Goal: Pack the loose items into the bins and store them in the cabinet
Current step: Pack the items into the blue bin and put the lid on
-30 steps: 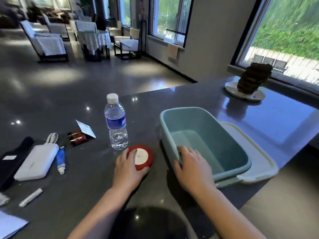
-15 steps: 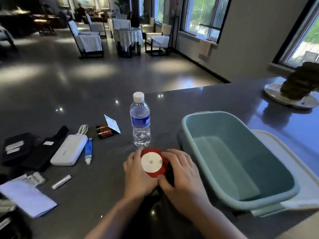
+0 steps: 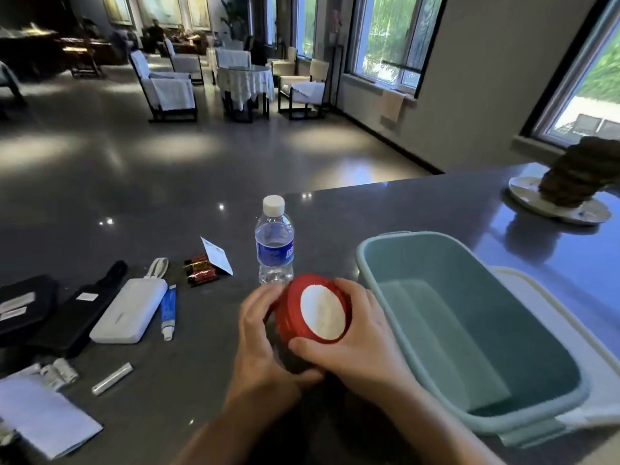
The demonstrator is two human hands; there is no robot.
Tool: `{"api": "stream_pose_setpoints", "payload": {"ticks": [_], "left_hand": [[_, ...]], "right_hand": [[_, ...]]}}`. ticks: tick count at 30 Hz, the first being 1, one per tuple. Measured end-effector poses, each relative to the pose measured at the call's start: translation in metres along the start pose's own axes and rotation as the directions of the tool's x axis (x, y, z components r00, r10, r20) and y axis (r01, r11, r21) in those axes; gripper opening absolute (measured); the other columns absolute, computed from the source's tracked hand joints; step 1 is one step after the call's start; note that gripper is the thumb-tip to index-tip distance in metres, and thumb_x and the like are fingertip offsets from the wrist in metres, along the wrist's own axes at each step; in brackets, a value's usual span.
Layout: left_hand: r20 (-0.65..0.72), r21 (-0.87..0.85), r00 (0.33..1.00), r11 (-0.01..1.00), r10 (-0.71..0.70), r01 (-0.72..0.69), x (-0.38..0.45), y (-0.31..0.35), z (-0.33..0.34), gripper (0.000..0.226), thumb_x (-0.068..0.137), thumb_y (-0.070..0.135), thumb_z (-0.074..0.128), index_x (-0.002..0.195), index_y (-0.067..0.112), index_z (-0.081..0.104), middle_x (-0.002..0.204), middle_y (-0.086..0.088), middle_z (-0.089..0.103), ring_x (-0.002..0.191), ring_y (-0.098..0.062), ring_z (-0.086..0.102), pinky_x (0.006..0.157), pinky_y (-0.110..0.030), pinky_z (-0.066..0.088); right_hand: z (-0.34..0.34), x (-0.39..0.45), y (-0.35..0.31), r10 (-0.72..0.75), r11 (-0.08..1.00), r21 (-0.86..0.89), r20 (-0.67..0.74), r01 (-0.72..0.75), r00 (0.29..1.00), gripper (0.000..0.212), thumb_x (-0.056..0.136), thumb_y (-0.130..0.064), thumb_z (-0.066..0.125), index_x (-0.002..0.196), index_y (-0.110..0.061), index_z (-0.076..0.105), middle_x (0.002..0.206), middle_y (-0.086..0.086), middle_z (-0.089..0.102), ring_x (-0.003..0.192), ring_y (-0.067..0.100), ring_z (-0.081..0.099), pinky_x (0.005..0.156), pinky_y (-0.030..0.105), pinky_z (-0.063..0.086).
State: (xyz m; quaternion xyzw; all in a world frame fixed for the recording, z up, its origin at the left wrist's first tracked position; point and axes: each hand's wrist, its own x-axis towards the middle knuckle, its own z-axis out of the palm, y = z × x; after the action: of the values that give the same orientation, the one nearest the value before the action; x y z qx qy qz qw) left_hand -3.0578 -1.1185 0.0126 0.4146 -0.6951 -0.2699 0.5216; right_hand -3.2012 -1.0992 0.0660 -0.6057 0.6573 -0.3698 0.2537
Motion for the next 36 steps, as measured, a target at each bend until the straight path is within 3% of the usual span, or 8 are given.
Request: {"api": "stream_pose_setpoints", "payload": {"ticks": [2, 6, 10, 15, 20, 28, 34, 36], "left_hand": [[0.083, -0.053, 0.985, 0.986, -0.153, 0.157, 0.002, -0.007, 0.013, 0.109, 0.053, 0.016, 0.089, 0.131, 0.056, 0.025, 0.142, 0.017, 0.035, 0.13, -0.001, 0.04, 0.103, -0.021, 0.038], [0.25, 0.225, 0.916, 0.939, -0.313, 0.26, -0.005, -0.039, 0.037, 0.072, 0.069, 0.028, 0.079, 0.132, 0.032, 0.044, 0.137, 0.016, 0.037, 0.132, -0.005, 0.036, 0.11, -0.022, 0.026], [0.232, 0.074, 0.894, 0.923, -0.384, 0.377, -0.006, -0.032, 0.065, 0.037, 0.079, 0.021, 0.074, 0.108, 0.035, 0.057, 0.117, 0.015, 0.056, 0.113, -0.001, 0.053, 0.106, -0.034, 0.039], [0.234, -0.063, 0.919, 0.939, -0.317, 0.339, 0.028, 0.019, 0.101, 0.063, 0.081, 0.039, 0.07, 0.133, 0.033, 0.036, 0.13, 0.022, 0.037, 0.122, 0.01, 0.037, 0.1, -0.005, 0.026], [0.276, 0.004, 0.898, 0.935, -0.342, 0.355, 0.046, 0.033, 0.131, 0.087, 0.081, 0.011, 0.062, 0.149, 0.02, 0.009, 0.153, 0.006, 0.009, 0.137, 0.0, 0.012, 0.108, -0.013, 0.01], [0.182, -0.053, 0.893, 0.903, -0.411, 0.426, 0.026, 0.033, 0.103, 0.078, 0.081, 0.002, 0.051, 0.146, 0.031, 0.02, 0.156, 0.009, 0.0, 0.138, 0.008, 0.001, 0.101, 0.0, 0.001], [0.122, -0.066, 0.881, 0.881, -0.458, 0.468, 0.015, 0.028, 0.06, 0.082, 0.076, -0.003, 0.054, 0.143, 0.034, 0.024, 0.151, 0.017, 0.025, 0.136, 0.006, 0.022, 0.115, -0.019, 0.015], [0.142, -0.128, 0.879, 0.872, -0.456, 0.473, 0.011, 0.032, 0.052, 0.083, 0.074, 0.004, 0.056, 0.145, 0.035, 0.024, 0.152, 0.017, 0.025, 0.137, 0.005, 0.023, 0.118, -0.028, 0.019]], "right_hand": [[-0.022, 0.002, 0.004, -0.027, 0.999, -0.045, -0.097, 0.022, 0.995, 0.098, 0.045, -0.06, 0.075, 0.132, -0.037, 0.036, 0.121, -0.021, 0.039, 0.114, -0.002, 0.037, 0.083, 0.006, 0.029], [-0.082, 0.014, 0.02, 0.043, 0.99, -0.128, -0.167, -0.065, 0.985, 0.101, 0.05, -0.065, 0.074, 0.138, -0.034, 0.034, 0.125, -0.015, 0.039, 0.118, 0.006, 0.037, 0.097, 0.025, 0.034], [-0.112, 0.04, 0.064, 0.205, 0.926, -0.287, -0.166, -0.246, 0.965, 0.094, 0.059, -0.056, 0.078, 0.138, -0.026, 0.037, 0.123, -0.005, 0.041, 0.122, 0.019, 0.038, 0.094, 0.028, 0.033], [-0.099, 0.076, 0.1, 0.307, 0.803, -0.521, -0.055, -0.29, 0.95, 0.099, 0.059, -0.059, 0.076, 0.138, -0.016, 0.036, 0.131, 0.007, 0.041, 0.125, 0.025, 0.034, 0.099, 0.035, 0.036], [-0.077, 0.103, 0.117, 0.357, 0.745, -0.613, 0.034, -0.263, 0.933, 0.095, 0.06, -0.058, 0.075, 0.133, -0.01, 0.038, 0.13, 0.012, 0.042, 0.123, 0.029, 0.037, 0.097, 0.037, 0.039], [-0.035, 0.104, 0.118, 0.375, 0.765, -0.612, 0.168, -0.202, 0.912, 0.106, 0.052, -0.063, 0.078, 0.135, -0.015, 0.034, 0.13, 0.009, 0.041, 0.122, 0.029, 0.04, 0.093, 0.037, 0.044], [-0.004, 0.101, 0.089, 0.437, 0.642, -0.764, 0.294, -0.065, 0.85, 0.105, 0.061, -0.068, 0.07, 0.138, -0.006, 0.035, 0.132, 0.011, 0.042, 0.119, 0.029, 0.045, 0.09, 0.038, 0.045], [-0.011, 0.105, 0.069, 0.372, 0.631, -0.776, 0.289, -0.012, 0.882, 0.076, 0.07, -0.058, 0.065, 0.128, -0.011, 0.049, 0.122, 0.007, 0.05, 0.106, 0.026, 0.053, 0.081, 0.036, 0.05]]}}
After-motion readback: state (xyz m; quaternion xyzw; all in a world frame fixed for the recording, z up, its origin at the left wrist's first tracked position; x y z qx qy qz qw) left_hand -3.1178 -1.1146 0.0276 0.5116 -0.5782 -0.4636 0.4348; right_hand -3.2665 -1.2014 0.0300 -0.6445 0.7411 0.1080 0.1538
